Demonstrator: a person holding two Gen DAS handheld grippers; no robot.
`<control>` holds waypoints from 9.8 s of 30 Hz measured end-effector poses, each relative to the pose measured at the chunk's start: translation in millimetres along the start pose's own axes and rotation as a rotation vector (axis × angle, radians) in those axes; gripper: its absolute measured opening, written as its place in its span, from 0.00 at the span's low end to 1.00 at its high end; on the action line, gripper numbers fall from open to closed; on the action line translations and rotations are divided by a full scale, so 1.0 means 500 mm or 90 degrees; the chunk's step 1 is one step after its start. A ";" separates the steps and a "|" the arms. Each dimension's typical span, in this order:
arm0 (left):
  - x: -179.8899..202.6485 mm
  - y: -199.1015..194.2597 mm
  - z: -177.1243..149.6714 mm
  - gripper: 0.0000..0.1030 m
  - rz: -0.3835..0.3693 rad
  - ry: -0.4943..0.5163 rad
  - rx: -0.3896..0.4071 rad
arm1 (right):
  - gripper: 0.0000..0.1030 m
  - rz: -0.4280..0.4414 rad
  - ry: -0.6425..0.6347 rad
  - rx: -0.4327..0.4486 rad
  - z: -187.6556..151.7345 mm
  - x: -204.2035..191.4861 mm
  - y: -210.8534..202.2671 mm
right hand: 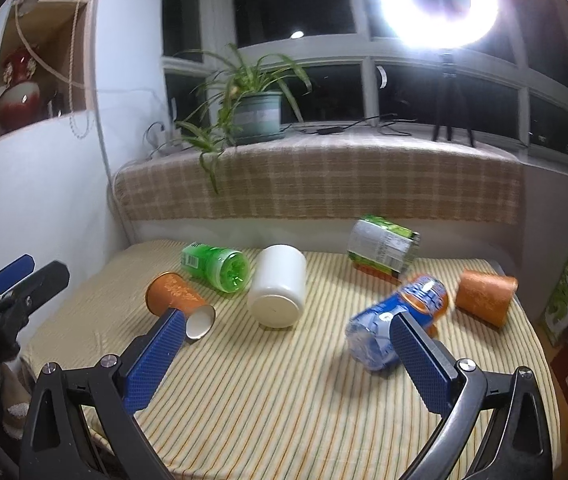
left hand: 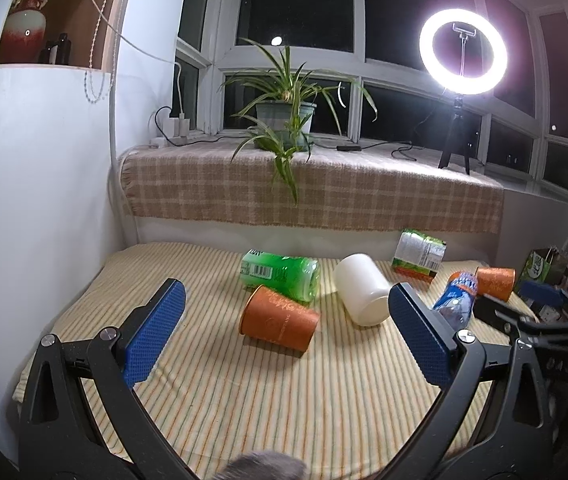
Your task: Flip cup upright
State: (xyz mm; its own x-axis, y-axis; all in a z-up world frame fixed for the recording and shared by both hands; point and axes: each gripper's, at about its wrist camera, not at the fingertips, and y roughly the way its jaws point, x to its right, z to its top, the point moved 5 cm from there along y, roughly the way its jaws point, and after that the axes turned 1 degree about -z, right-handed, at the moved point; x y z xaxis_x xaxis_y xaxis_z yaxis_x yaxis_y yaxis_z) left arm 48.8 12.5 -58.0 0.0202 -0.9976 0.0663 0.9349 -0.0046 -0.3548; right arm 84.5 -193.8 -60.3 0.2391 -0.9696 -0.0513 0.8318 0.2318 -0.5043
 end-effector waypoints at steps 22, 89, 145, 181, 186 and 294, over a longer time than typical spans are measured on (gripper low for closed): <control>-0.160 0.049 -0.042 1.00 0.087 -0.061 -0.093 | 0.85 0.204 -0.250 -0.213 0.082 -0.137 0.314; -0.281 0.016 -0.058 1.00 0.163 -0.124 -0.096 | 0.62 0.154 -0.469 -0.351 0.105 -0.303 0.538; -0.056 0.005 -0.056 1.00 -0.088 -0.098 -0.163 | 0.83 0.199 0.320 -0.278 -0.133 0.051 0.123; 0.157 0.303 -0.159 0.80 -0.296 -0.283 -0.498 | 0.84 0.001 0.297 -0.208 -0.249 0.230 -0.076; 0.166 0.320 -0.166 0.71 -0.288 -0.268 -0.503 | 0.84 -0.005 0.305 -0.210 -0.254 0.238 -0.077; 0.129 0.069 -0.116 0.89 -0.190 0.012 -0.237 | 0.88 -0.008 0.140 -0.087 -0.126 0.115 -0.082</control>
State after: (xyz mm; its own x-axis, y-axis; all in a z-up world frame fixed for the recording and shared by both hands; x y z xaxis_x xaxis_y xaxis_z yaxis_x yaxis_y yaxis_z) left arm 61.9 -56.1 -120.3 -0.2401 -0.9498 0.2006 0.7081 -0.3127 -0.6331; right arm 32.8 -264.1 -97.1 0.1025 -0.9693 -0.2237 0.7554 0.2221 -0.6164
